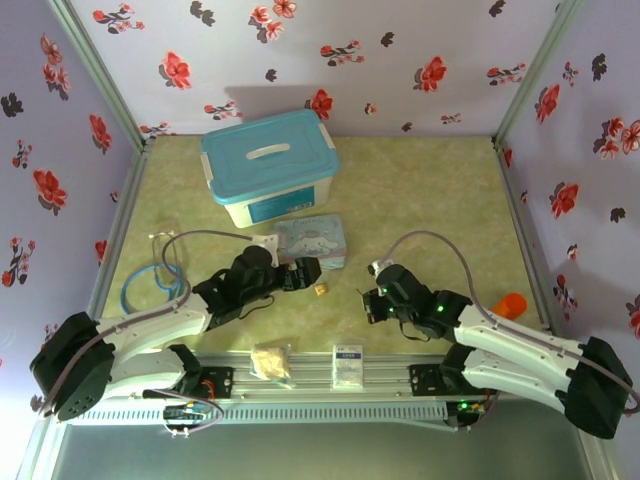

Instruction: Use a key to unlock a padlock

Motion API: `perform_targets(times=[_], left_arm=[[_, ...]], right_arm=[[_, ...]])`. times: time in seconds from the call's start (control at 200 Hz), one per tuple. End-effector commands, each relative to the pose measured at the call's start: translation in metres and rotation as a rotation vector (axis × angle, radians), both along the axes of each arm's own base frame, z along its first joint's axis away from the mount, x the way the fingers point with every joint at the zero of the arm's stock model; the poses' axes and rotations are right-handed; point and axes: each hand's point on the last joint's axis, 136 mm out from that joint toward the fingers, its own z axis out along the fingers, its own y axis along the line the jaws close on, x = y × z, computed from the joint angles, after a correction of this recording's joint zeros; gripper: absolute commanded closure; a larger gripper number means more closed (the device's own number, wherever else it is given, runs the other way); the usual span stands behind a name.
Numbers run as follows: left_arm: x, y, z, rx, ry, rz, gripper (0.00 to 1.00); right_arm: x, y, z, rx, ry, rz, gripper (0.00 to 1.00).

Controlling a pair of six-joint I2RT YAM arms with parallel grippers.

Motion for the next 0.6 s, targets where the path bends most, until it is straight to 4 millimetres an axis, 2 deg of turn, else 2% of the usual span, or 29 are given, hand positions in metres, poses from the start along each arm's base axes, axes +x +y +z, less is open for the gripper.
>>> perform_targets(times=[0.0,0.145,0.285,0.36,0.505,0.595], left_arm=[[-0.005,-0.021,0.012,-0.092,0.006,-0.05,0.04],[-0.019,-0.051,0.015,-0.15,0.076,-0.114,0.11],[-0.03,-0.076,0.017,-0.15,0.101,-0.162,0.15],[-0.028,-0.082,0.02,-0.187,0.102,-0.156,0.21],[-0.024,-0.084,0.017,-0.205,0.129,-0.127,0.23],[-0.023,-0.086,0.011,-0.223,0.166,-0.11,0.36]], right_arm=[[0.001,0.015,0.028,0.074,-0.075,0.082,1.0],[0.007,0.019,0.051,0.072,-0.166,0.102,1.0],[0.009,0.029,0.064,0.074,-0.211,0.125,1.0],[0.01,0.035,0.067,0.075,-0.229,0.14,1.0],[0.012,0.039,0.071,0.09,-0.248,0.139,1.0],[0.014,0.04,0.072,0.101,-0.257,0.134,1.0]])
